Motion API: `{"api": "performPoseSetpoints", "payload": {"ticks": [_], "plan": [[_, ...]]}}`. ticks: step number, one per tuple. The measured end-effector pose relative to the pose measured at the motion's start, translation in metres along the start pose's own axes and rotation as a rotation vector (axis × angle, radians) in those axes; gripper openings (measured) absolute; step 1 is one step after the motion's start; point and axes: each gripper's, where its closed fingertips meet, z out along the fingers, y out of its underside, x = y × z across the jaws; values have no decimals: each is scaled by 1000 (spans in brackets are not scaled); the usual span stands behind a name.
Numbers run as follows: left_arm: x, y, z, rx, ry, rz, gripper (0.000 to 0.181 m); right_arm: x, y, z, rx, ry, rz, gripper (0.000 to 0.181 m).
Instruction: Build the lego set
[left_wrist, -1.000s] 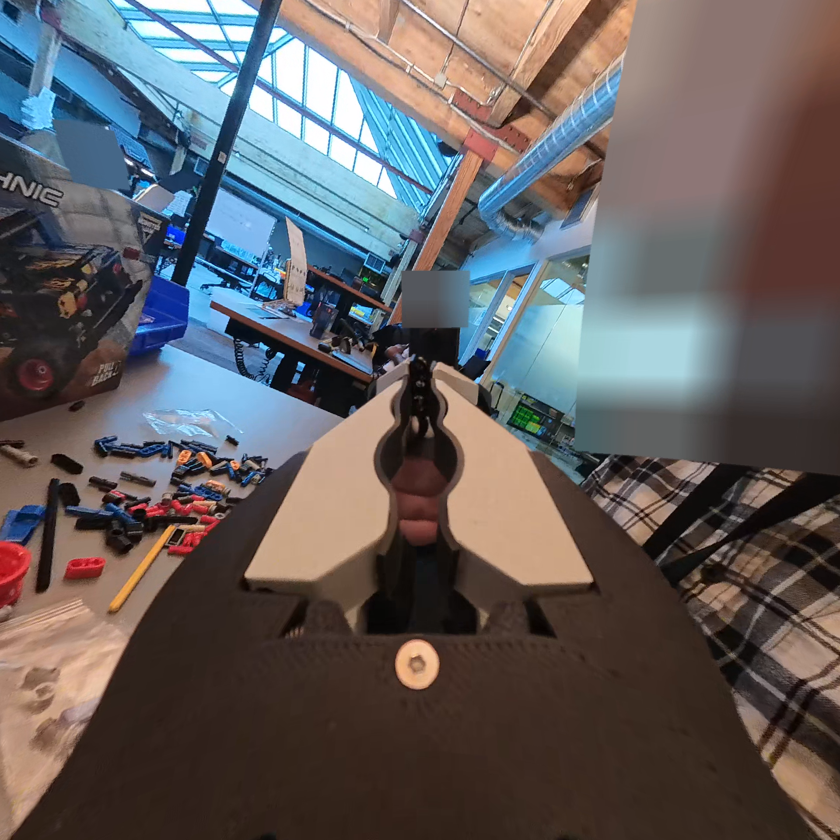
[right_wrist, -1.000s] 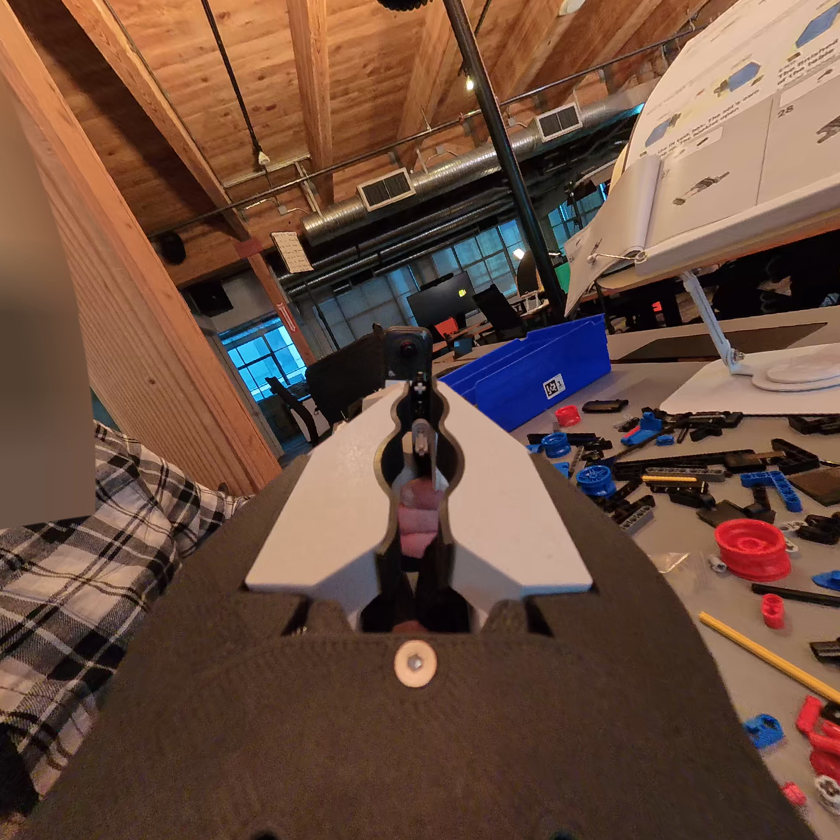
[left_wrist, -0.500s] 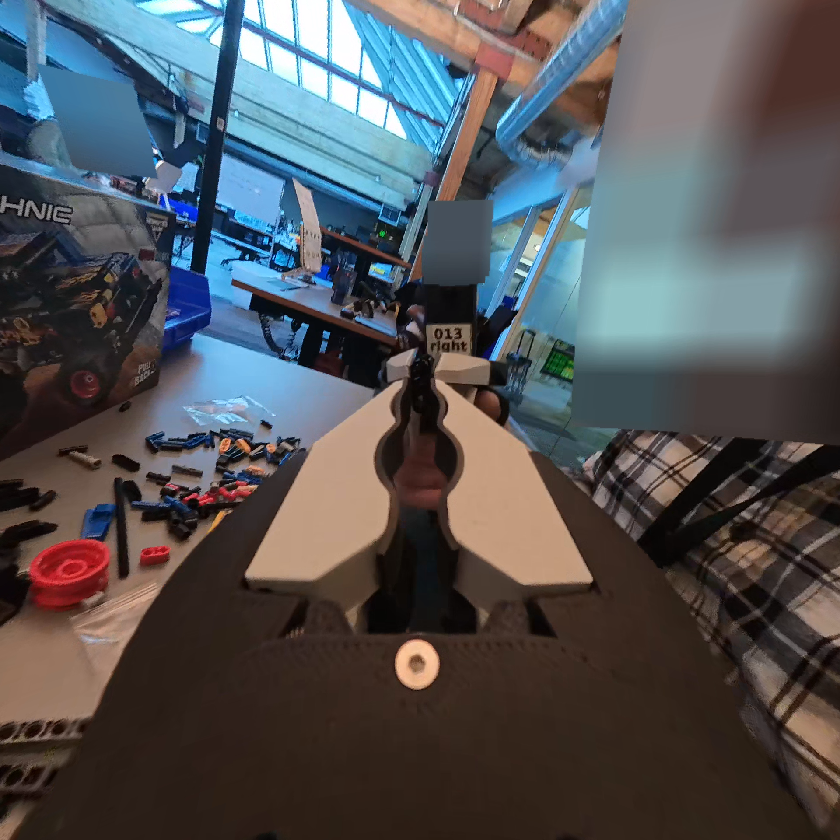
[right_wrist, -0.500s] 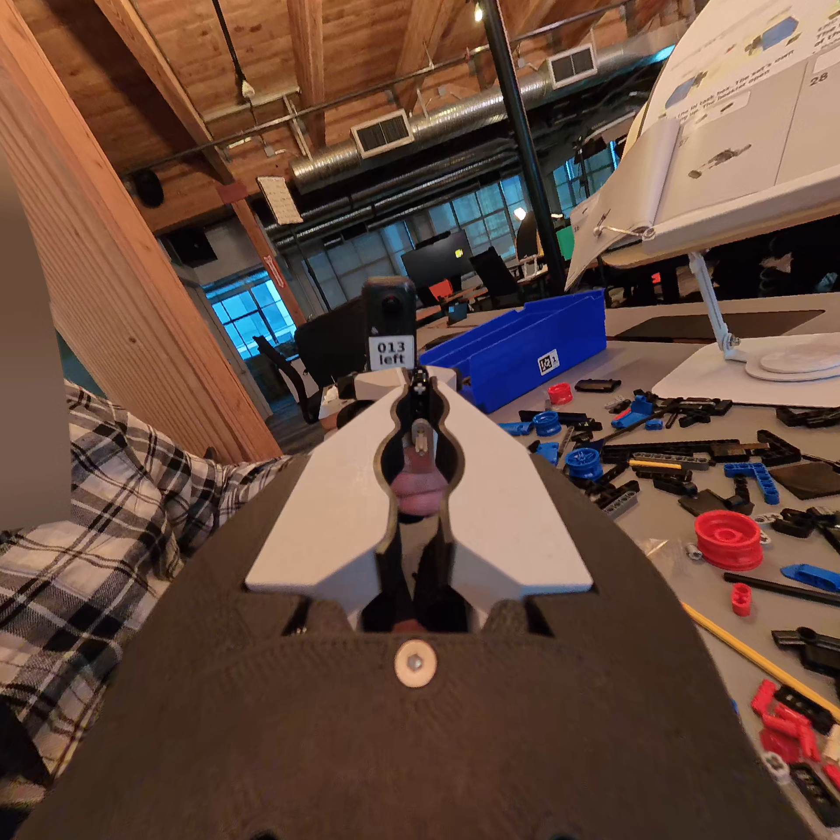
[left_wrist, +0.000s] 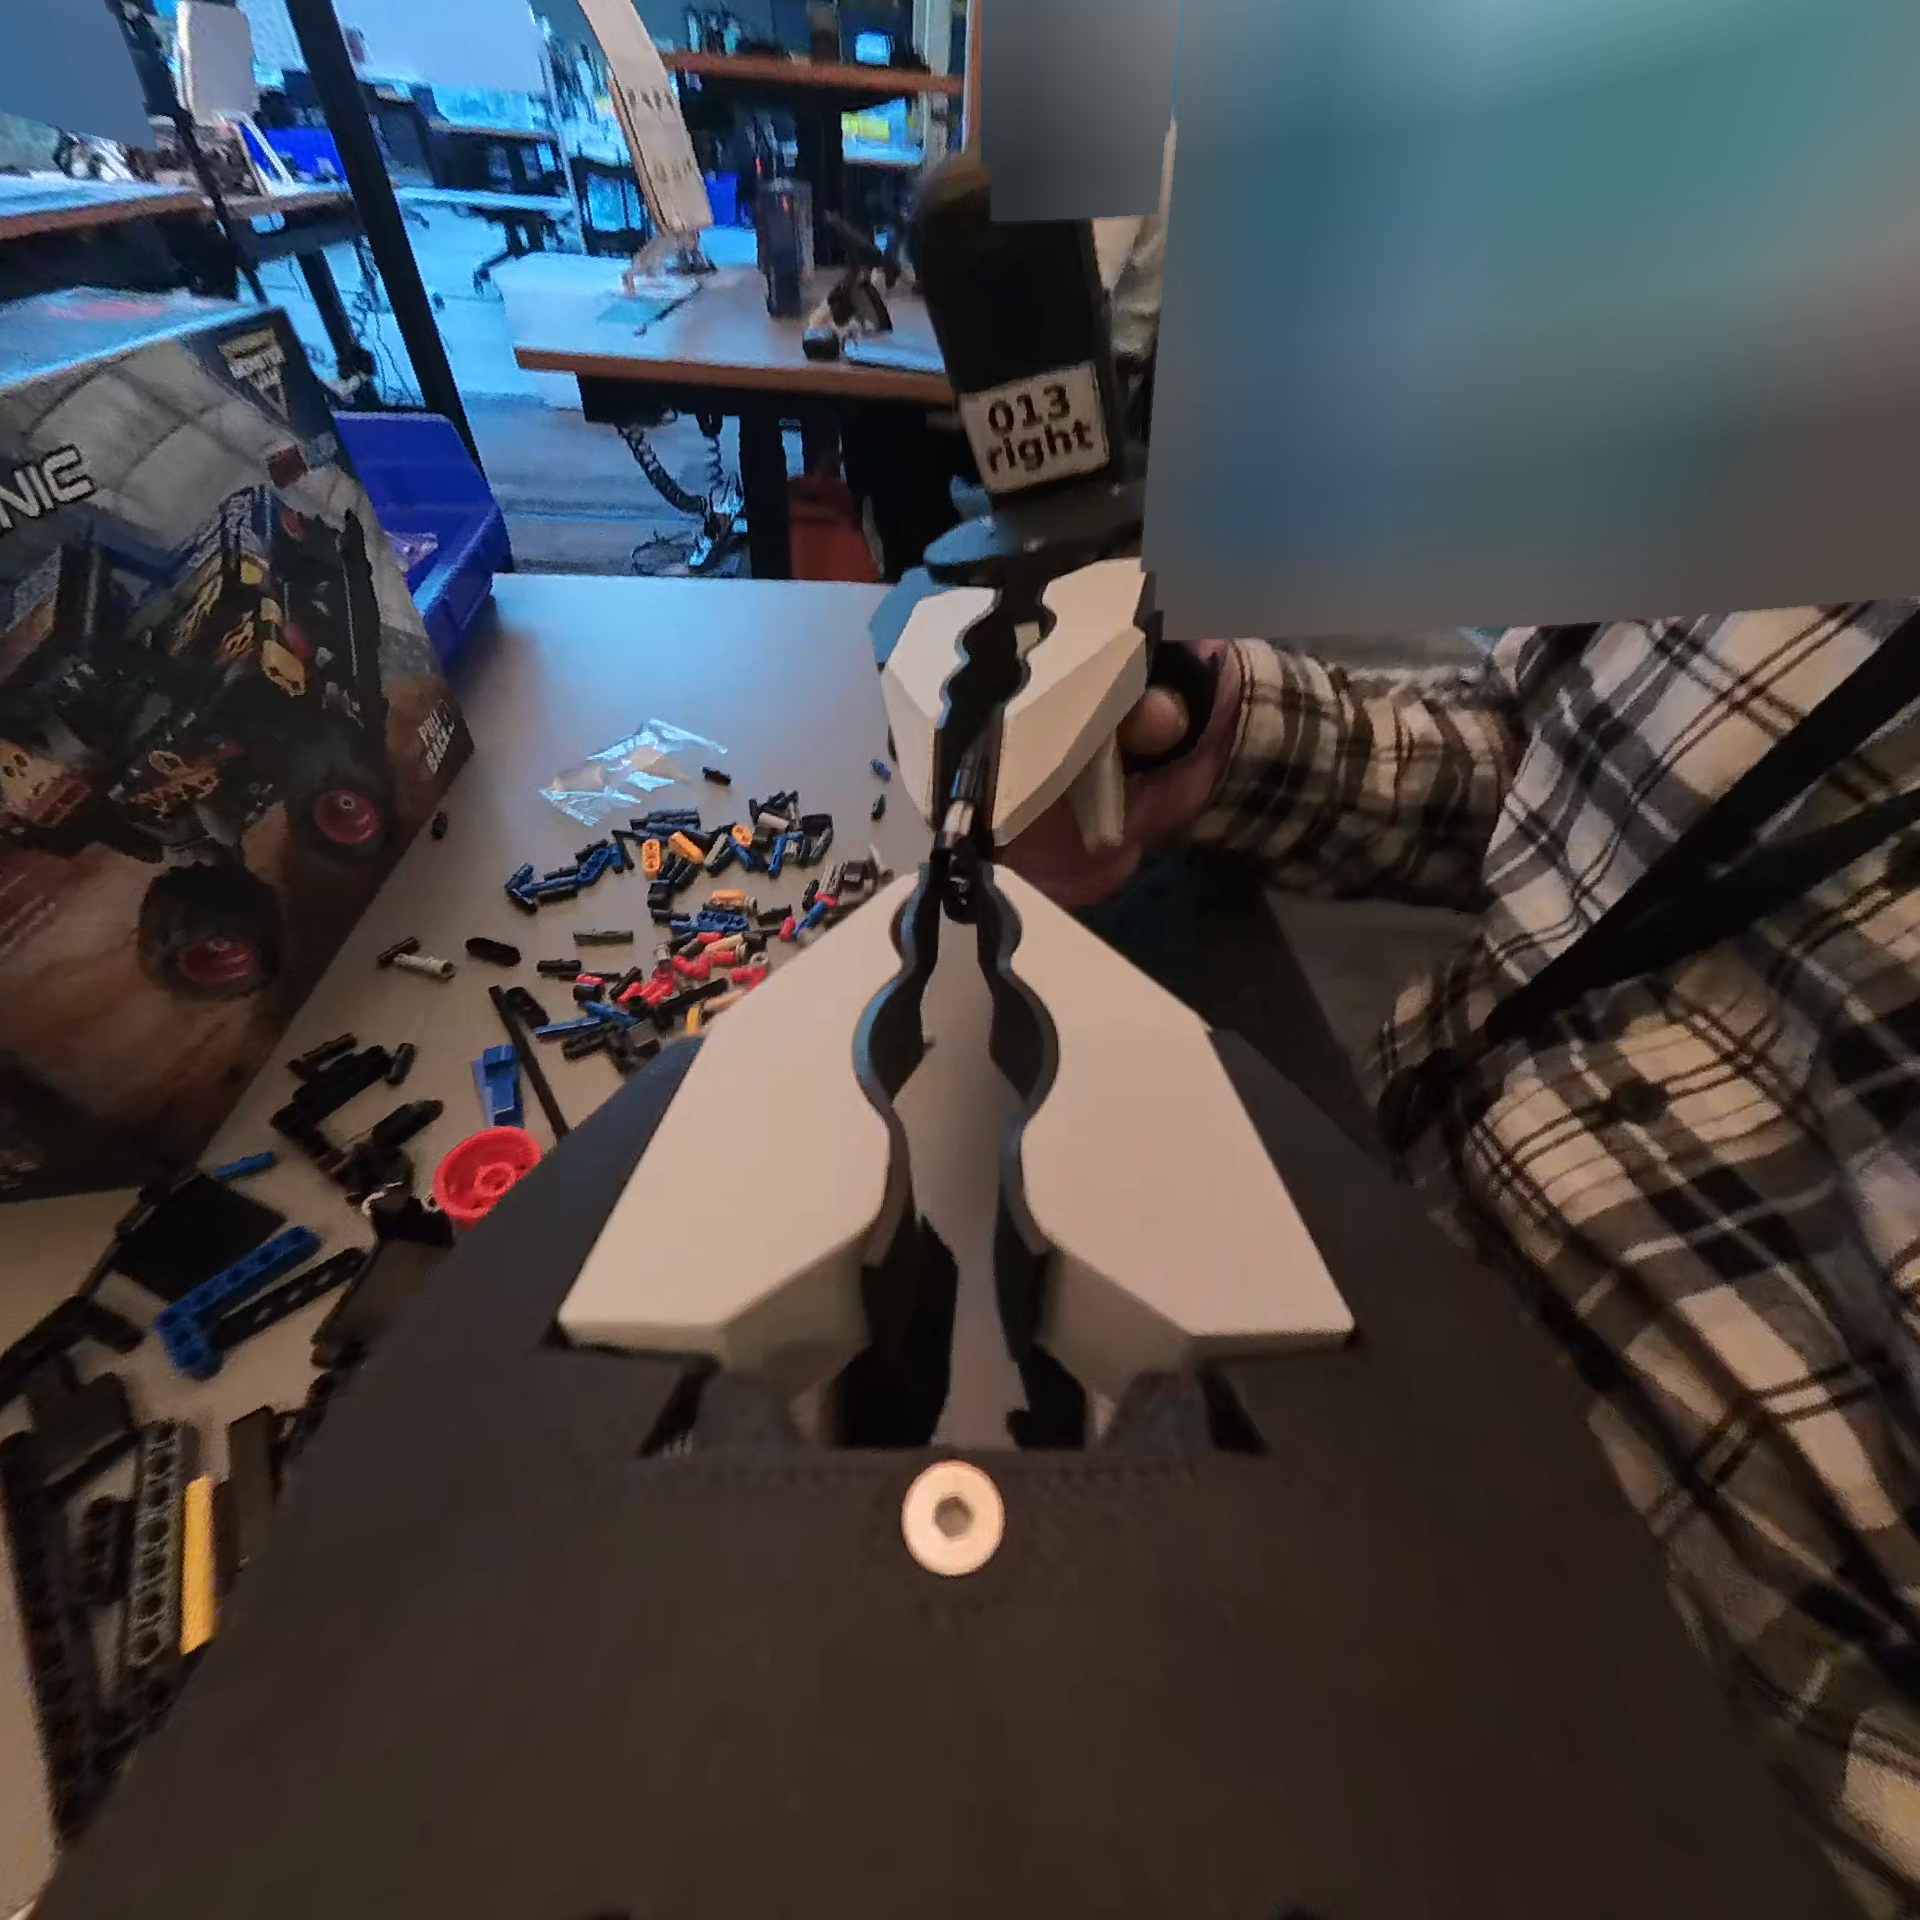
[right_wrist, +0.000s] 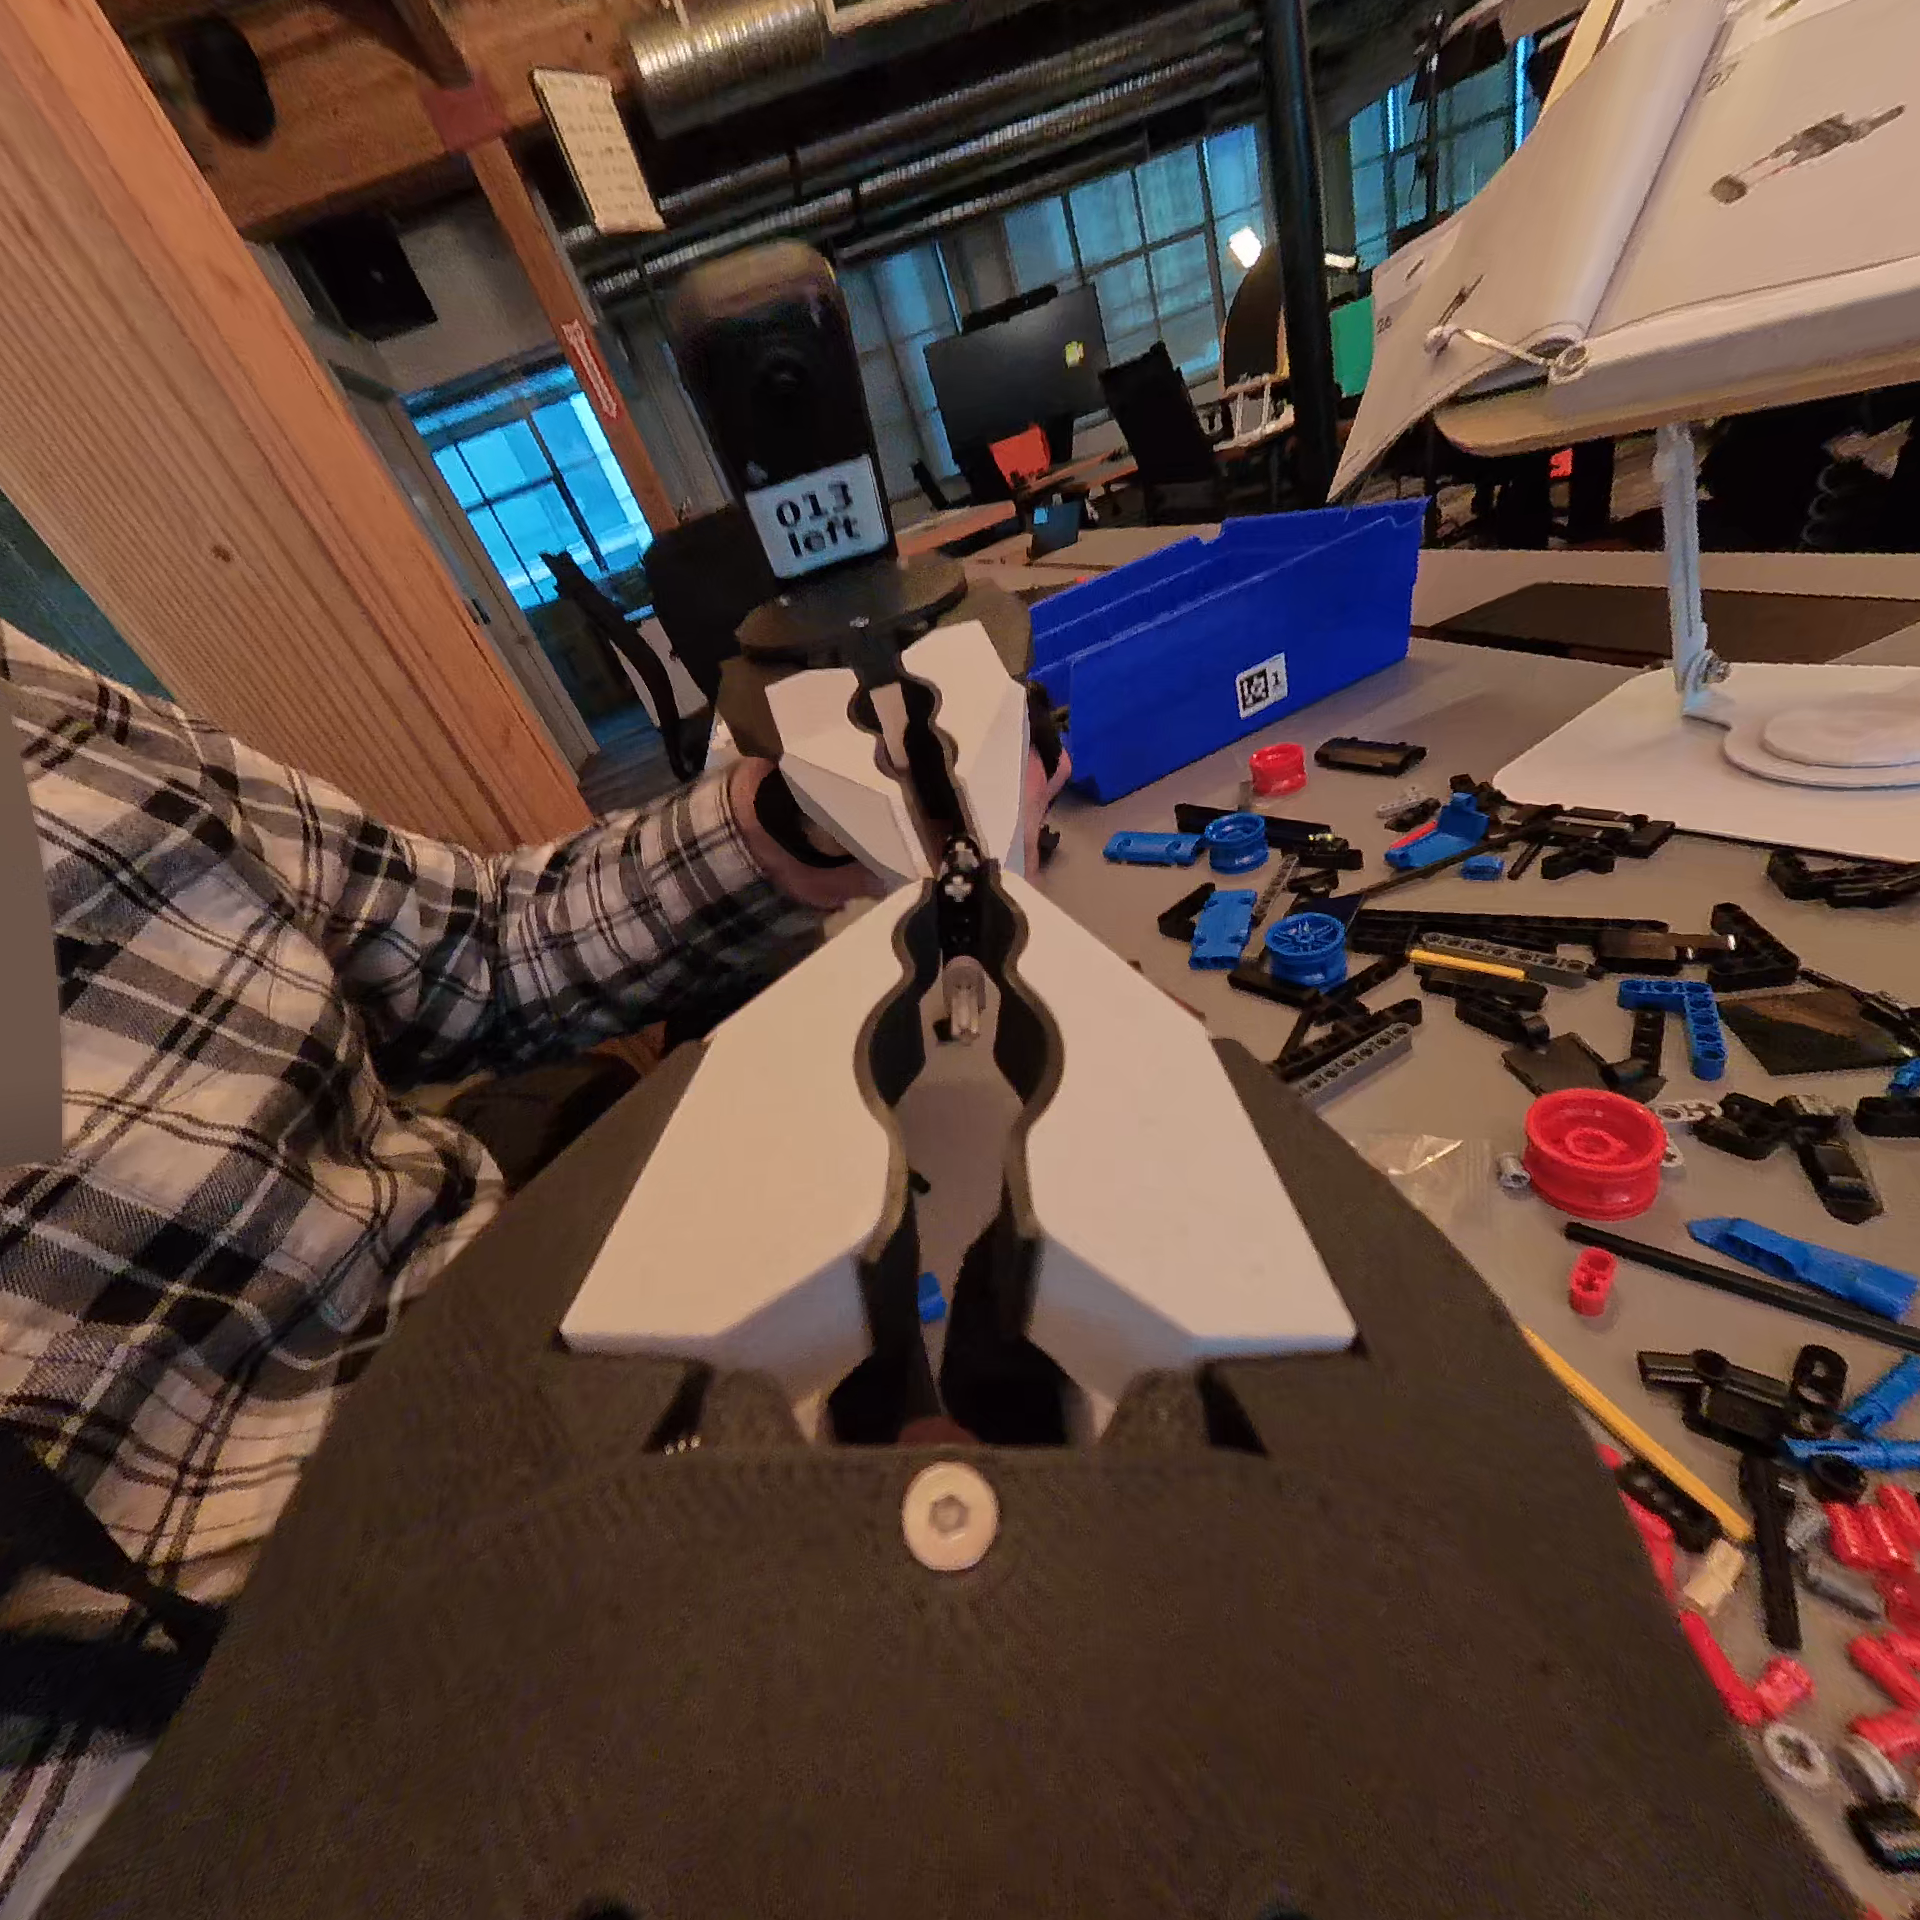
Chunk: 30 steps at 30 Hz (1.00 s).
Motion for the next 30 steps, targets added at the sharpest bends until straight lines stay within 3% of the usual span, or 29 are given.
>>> {"api": "performPoseSetpoints", "payload": {"ticks": [11, 30], "plan": [[-14, 24, 3, -297, -108, 237, 0, 12, 19, 5, -158, 76, -106, 6], [-16, 40, 12, -350, -127, 172, 0, 25, 28, 3, -277, 225, -347, 6]]}}
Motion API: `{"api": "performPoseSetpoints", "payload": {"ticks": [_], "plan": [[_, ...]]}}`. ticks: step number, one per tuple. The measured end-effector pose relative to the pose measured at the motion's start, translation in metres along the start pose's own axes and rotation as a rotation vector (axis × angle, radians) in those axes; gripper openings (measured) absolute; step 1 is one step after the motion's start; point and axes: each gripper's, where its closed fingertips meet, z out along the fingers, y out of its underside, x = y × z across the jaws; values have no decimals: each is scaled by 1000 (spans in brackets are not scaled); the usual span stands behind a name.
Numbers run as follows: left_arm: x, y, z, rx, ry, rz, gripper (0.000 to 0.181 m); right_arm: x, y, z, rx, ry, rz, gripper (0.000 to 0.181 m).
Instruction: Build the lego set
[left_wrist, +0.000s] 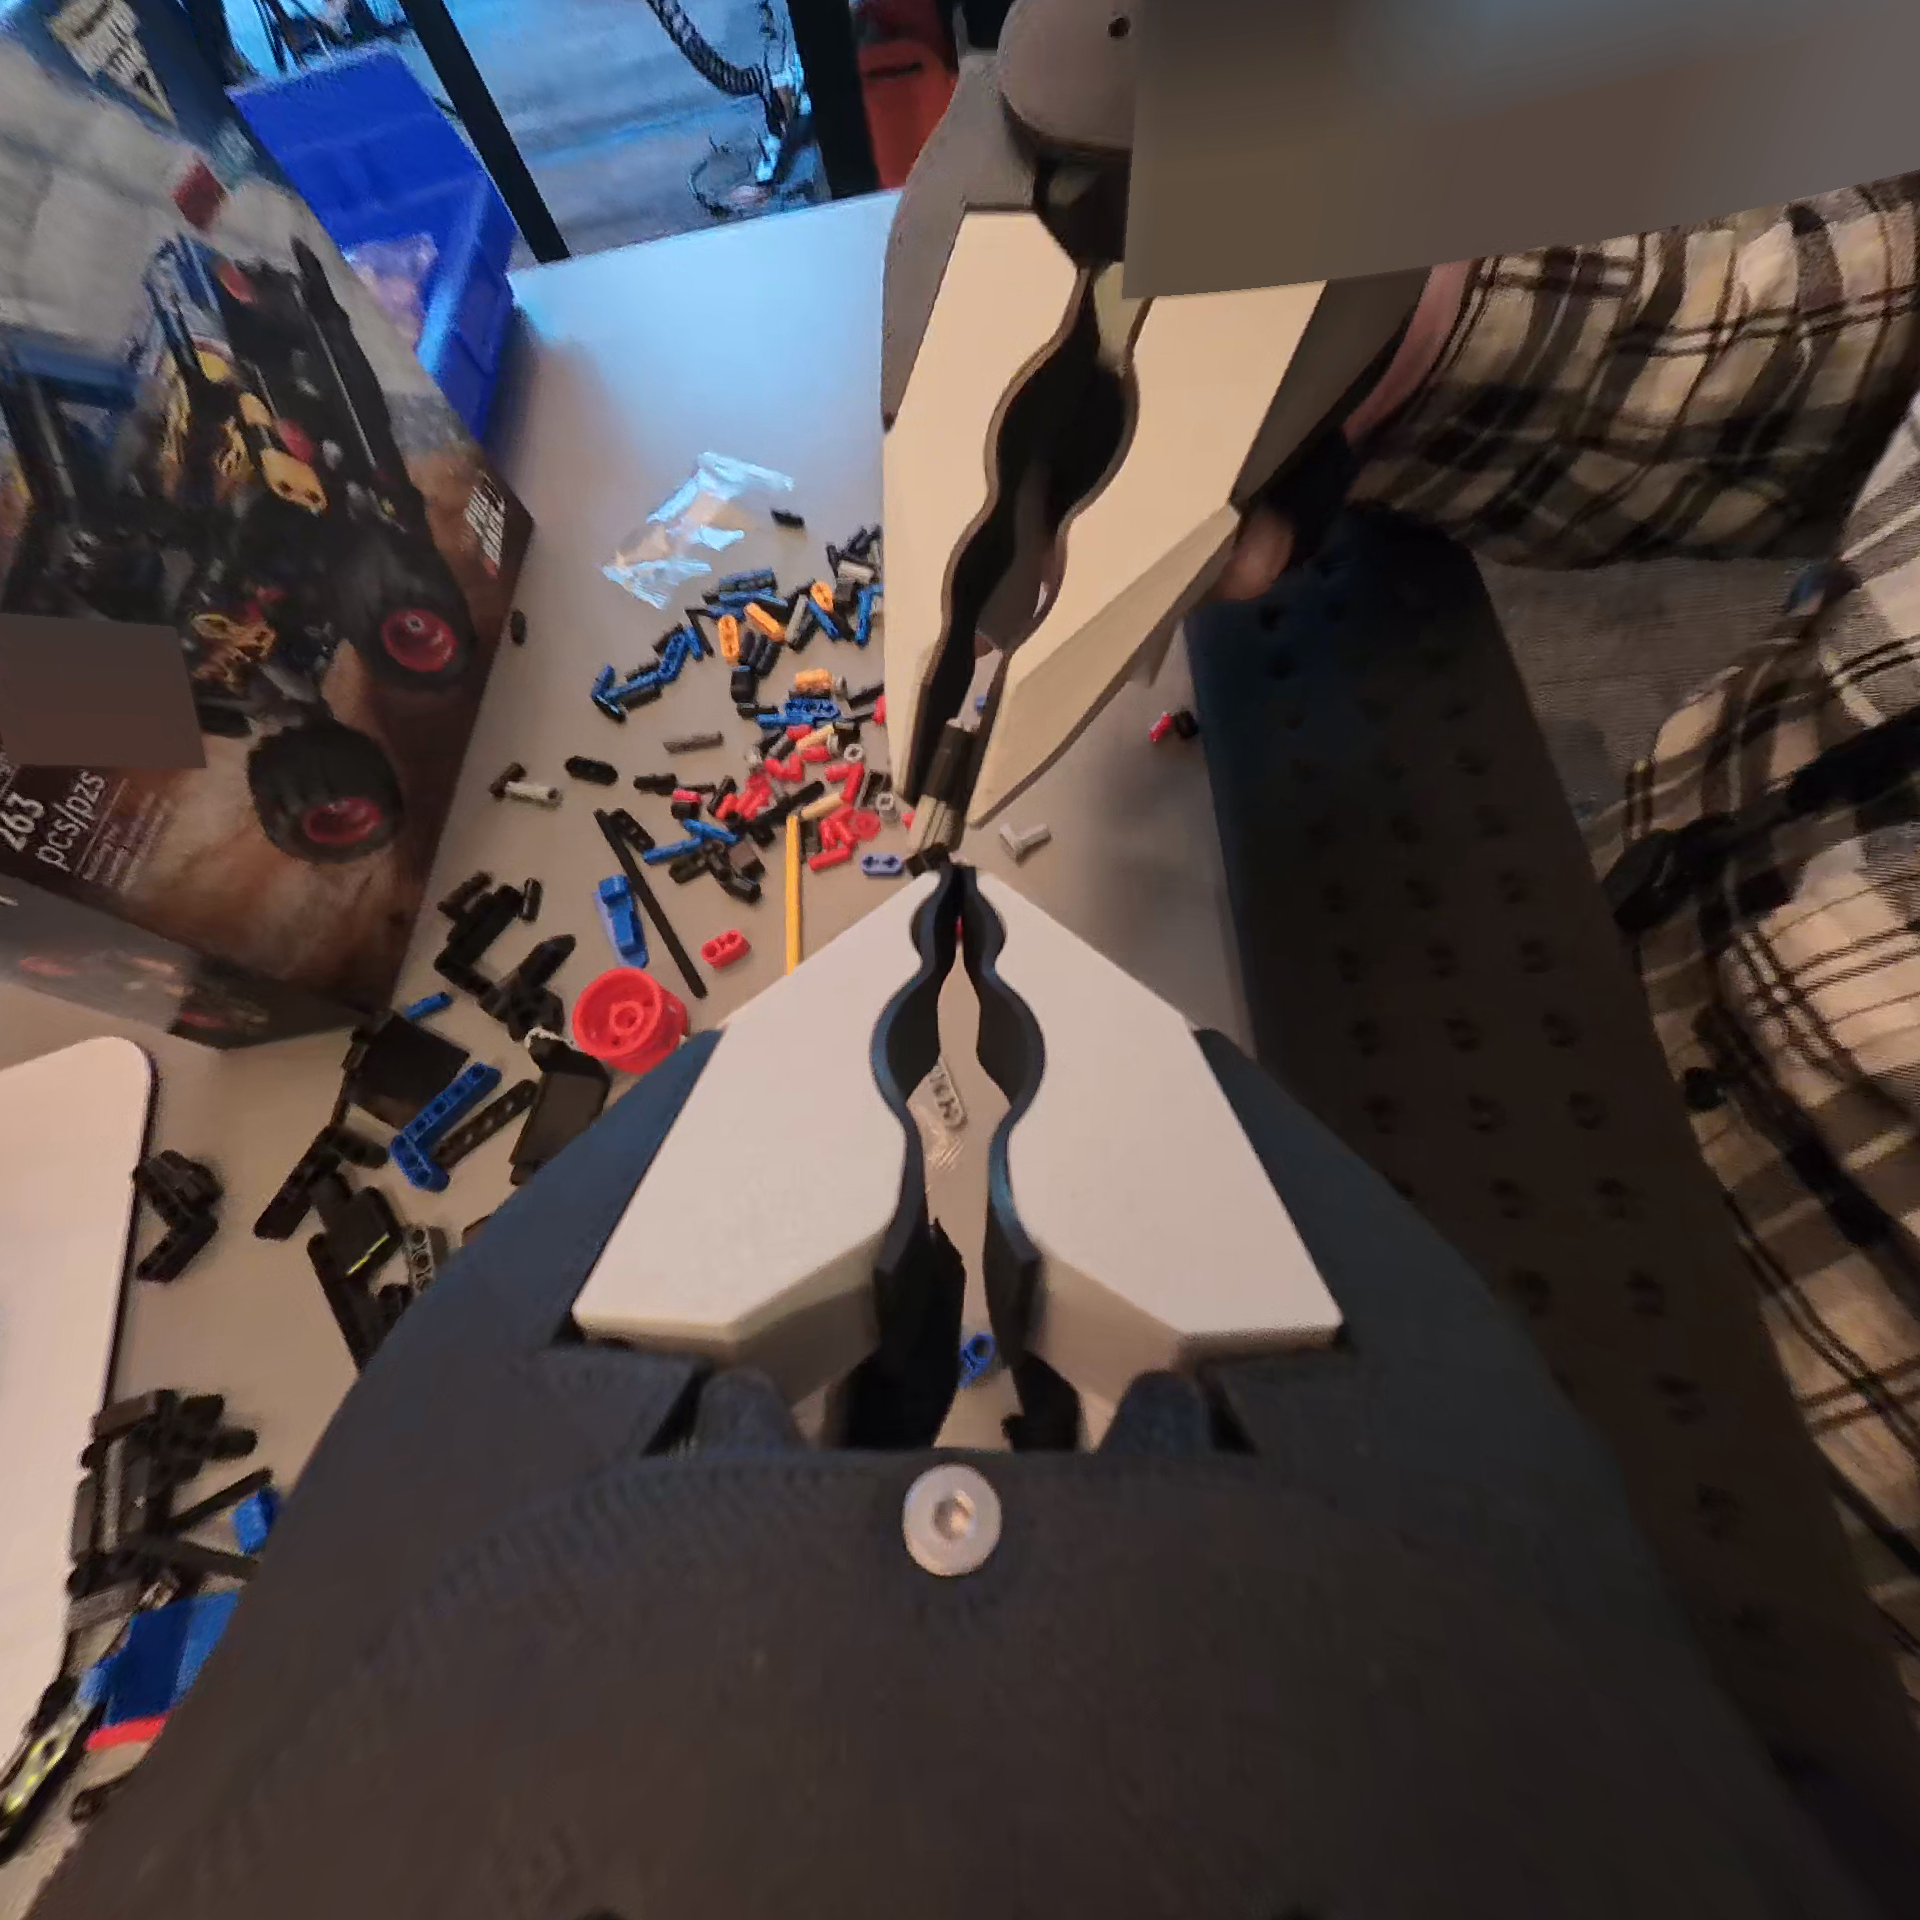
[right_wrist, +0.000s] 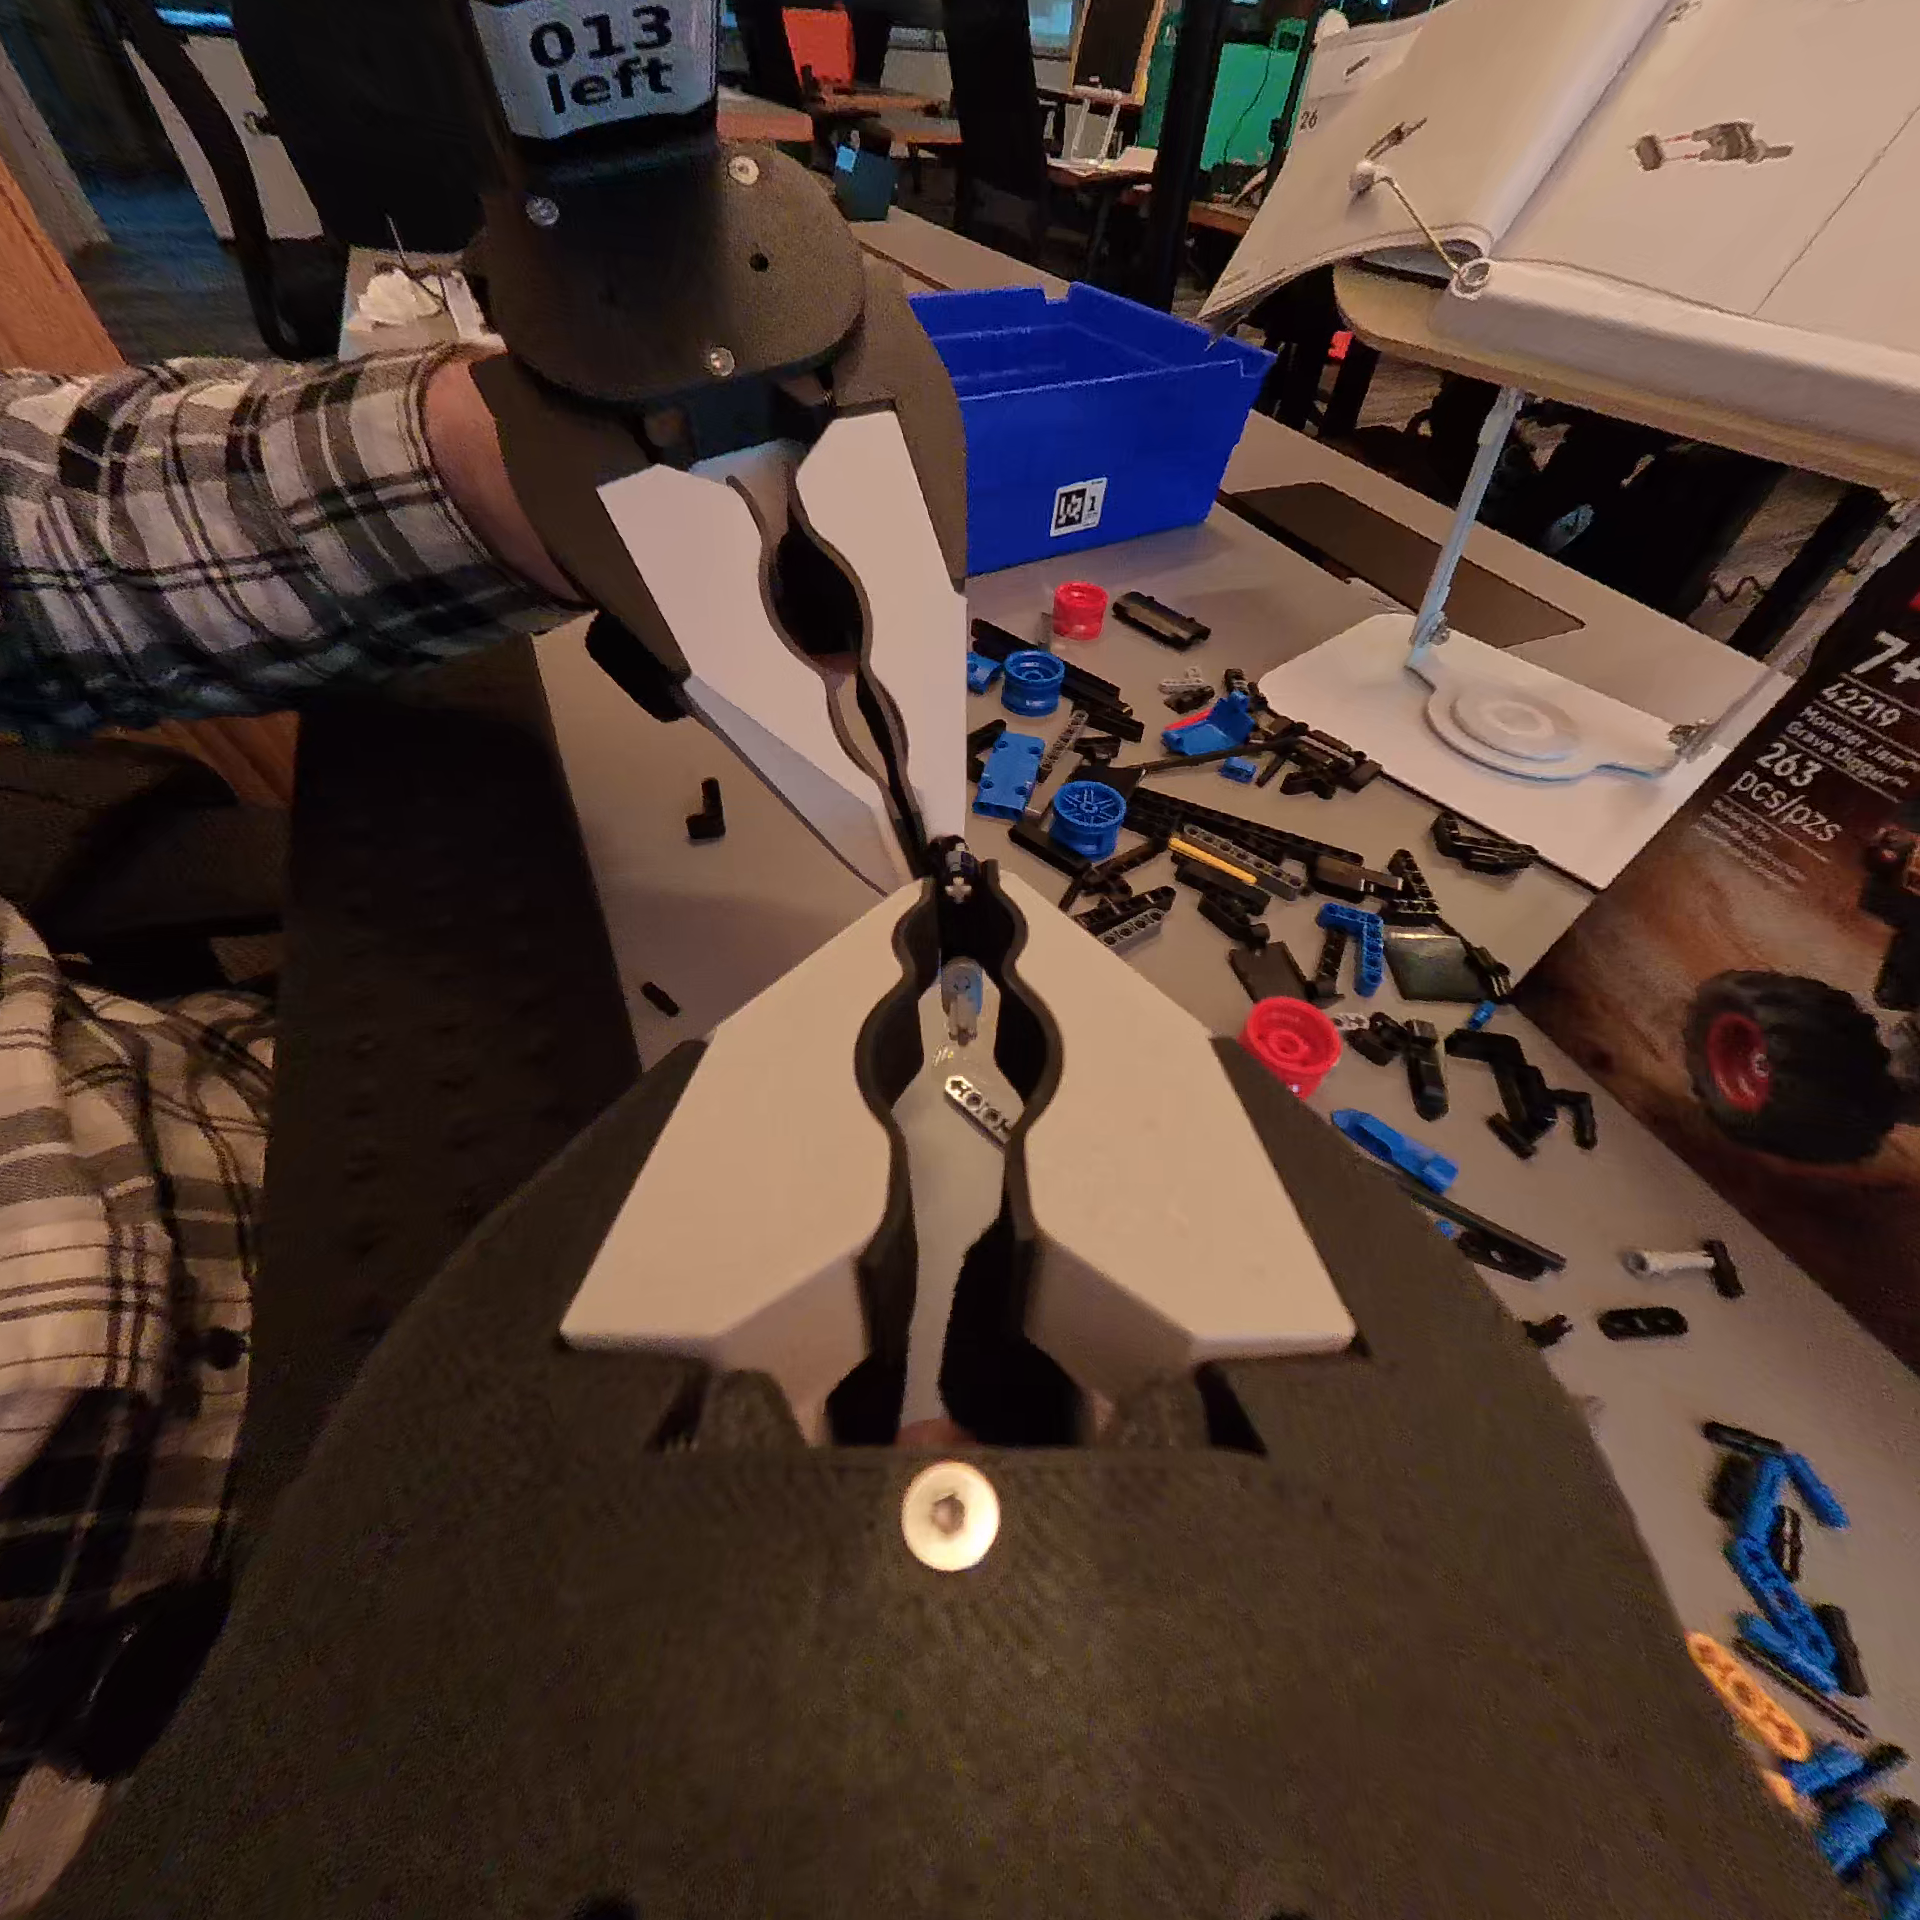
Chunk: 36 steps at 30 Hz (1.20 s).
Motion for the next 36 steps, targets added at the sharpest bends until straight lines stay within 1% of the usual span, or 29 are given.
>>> {"api": "performPoseSetpoints", "payload": {"ticks": [2, 10, 13, 18, 27, 30, 36], "plan": [[1, 0, 0, 5, 17, -15, 0, 0, 1, 0, -7, -13, -1, 6], [1, 4, 2, 28, -8, -27, 0, -1, 6, 1, -4, -39, -1, 6], [3, 4, 1, 35, 5, -39, 0, -3, 6, 1, -1, -46, -21, 6], [8, 7, 1, 31, 65, -42, 0, -7, 9, 2, -27, -62, -104, 6], [17, 13, 2, 16, 177, -2, 0, -16, 16, 0, -58, -144, -234, 6], [20, 16, 2, 6, 208, 30, 0, -19, 18, 0, -58, -174, -249, 6], [22, 20, 3, -15, 234, 56, 0, -19, 22, 3, -70, -159, -267, 6]]}}
